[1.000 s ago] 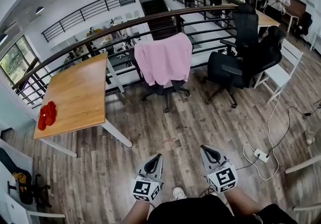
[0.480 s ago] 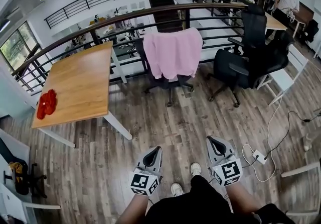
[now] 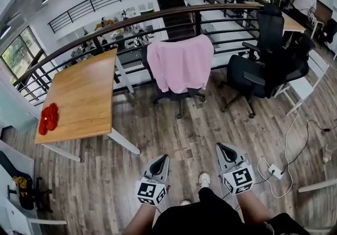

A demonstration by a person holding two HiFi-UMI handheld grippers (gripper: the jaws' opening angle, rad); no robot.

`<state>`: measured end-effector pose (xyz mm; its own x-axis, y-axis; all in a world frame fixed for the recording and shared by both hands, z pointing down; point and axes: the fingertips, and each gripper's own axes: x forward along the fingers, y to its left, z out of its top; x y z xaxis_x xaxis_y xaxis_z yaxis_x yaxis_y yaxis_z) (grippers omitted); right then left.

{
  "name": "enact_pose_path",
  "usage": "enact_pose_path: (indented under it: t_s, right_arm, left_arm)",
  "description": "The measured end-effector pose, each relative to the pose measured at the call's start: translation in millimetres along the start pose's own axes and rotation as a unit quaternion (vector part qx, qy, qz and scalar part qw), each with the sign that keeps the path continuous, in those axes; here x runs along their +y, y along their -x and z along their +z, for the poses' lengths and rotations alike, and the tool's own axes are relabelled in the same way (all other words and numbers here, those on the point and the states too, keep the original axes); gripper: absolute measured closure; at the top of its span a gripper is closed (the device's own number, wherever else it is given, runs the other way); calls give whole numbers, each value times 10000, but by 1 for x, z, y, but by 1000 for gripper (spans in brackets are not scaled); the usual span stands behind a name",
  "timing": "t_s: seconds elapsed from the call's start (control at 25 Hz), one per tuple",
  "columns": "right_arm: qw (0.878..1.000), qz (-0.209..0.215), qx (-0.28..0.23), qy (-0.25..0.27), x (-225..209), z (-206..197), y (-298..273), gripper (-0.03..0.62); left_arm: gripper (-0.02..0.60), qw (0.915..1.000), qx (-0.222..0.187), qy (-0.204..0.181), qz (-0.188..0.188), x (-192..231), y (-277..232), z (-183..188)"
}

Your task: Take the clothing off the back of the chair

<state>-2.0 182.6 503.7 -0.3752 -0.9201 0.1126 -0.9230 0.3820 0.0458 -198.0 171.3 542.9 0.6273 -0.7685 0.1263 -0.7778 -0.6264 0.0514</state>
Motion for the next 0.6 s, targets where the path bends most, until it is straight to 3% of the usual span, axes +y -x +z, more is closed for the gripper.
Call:
enact_pose_path:
  t_s: [0.6]
  right_arm:
    - [9995,210,-49,-211,-135,6,-106,589]
  left_arm:
    - [566,9998,10,-118,178,28,-157,36]
